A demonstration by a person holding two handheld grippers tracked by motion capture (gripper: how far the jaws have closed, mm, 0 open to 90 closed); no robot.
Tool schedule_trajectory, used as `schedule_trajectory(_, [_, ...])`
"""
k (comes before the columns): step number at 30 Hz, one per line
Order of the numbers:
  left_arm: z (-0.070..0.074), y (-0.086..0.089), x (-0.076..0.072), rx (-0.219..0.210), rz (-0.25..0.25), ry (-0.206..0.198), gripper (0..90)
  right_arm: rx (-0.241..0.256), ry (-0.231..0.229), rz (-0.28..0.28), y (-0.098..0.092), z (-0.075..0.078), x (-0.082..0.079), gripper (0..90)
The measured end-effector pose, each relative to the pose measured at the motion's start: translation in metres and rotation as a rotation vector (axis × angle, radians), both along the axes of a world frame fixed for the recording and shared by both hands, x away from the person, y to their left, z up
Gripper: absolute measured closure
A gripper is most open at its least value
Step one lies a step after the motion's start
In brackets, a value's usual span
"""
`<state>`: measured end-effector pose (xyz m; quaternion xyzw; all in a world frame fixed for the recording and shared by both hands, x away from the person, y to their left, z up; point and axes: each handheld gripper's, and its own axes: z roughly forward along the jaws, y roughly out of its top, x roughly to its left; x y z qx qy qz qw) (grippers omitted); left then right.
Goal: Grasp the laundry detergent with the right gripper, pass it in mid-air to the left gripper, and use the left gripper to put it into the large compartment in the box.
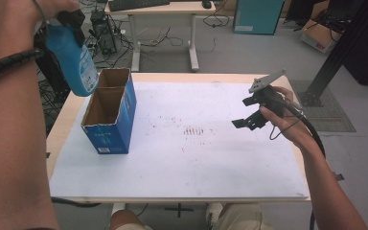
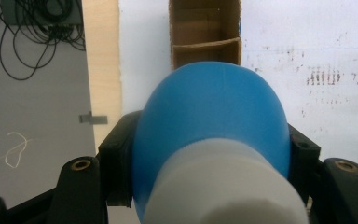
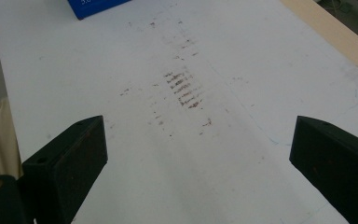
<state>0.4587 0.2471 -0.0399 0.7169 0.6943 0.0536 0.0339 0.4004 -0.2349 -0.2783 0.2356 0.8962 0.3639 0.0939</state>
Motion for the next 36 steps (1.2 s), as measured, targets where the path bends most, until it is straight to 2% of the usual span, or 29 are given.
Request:
schedule_trajectory(2, [-0.001, -0.001, 0.000, -0.005, -0.002, 0.001, 36.9, -0.006, -0.003, 0.015, 0.001, -0.001, 0.001, 4.2])
schedule_trajectory(7, [-0.004, -0.004, 0.002, -0.012, -0.011, -0.012, 36.9, -0.006, 0.010, 0.001, 0.003, -0.001, -0.001, 4.3])
schedule_trajectory(15, [-0.011, -0.004, 0.004, -0.019, -0.007, 0.001, 36.9, -0.007, 0.004, 0.001, 0.001, 0.000, -0.002, 4.3])
schedule_trajectory(18, [-0.015, -0.002, 0.005, -0.023, -0.003, -0.006, 36.9, -0.009, 0.009, -0.005, 0.002, 0.000, -0.002, 4.3])
schedule_trajectory(26, [-0.031, 0.003, 0.008, -0.028, 0.001, 0.004, 36.9, -0.014, 0.007, -0.003, 0.003, -0.001, -0.001, 4.4])
schedule_trajectory(36, [-0.058, 0.004, 0.013, -0.045, 0.001, 0.021, 36.9, -0.016, 0.006, 0.001, 0.006, -0.002, 0.000, 4.4])
